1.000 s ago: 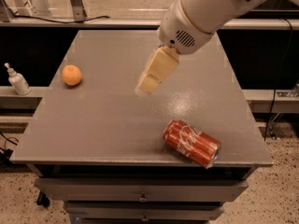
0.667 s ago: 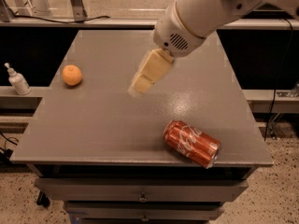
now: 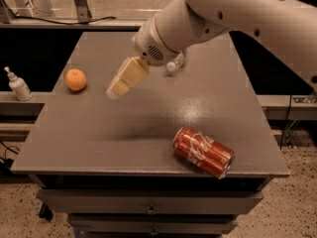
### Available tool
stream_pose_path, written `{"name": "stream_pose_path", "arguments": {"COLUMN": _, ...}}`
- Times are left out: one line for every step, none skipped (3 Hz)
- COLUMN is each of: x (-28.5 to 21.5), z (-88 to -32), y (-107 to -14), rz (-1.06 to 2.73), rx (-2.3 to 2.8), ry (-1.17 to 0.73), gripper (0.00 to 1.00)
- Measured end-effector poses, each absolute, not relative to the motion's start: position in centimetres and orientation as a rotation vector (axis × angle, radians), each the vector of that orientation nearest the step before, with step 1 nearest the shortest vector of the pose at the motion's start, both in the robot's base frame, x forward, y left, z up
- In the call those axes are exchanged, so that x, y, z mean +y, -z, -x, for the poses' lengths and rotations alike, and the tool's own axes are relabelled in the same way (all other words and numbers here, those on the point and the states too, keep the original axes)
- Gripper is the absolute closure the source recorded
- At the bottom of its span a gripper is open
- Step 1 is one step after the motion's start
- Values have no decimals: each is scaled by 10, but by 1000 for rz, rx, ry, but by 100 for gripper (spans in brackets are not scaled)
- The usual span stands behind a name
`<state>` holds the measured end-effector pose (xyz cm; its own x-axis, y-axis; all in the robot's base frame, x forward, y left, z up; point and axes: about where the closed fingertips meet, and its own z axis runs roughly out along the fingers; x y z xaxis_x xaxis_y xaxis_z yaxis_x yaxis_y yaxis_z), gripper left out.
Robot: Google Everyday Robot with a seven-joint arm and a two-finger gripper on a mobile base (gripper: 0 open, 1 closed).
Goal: Pick orange
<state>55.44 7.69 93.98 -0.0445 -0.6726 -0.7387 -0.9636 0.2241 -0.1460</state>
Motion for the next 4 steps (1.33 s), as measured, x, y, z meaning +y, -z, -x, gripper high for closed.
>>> {"name": "stream_pose_path", "arguments": {"x": 114, "z": -581, "y": -923, "rz": 1512, "rx": 1706, "ry": -527, "gripper": 0}}
{"name": "stream_pose_path", "arguments": {"x": 151, "z": -606, "y": -907, "rz": 1519, "rx": 1641, "ry": -529, "gripper": 0}}
{"name": "stream_pose_path", "arguments": {"x": 185, "z": -626, "y": -889, "rz": 1498, "rx": 1625, "ry": -573, "gripper": 0}}
{"name": "stream_pose_path", "arguments": {"x": 213, "z": -640, "y": -874, "rz": 1448, "rx": 1650, "ry": -658, "gripper": 0}}
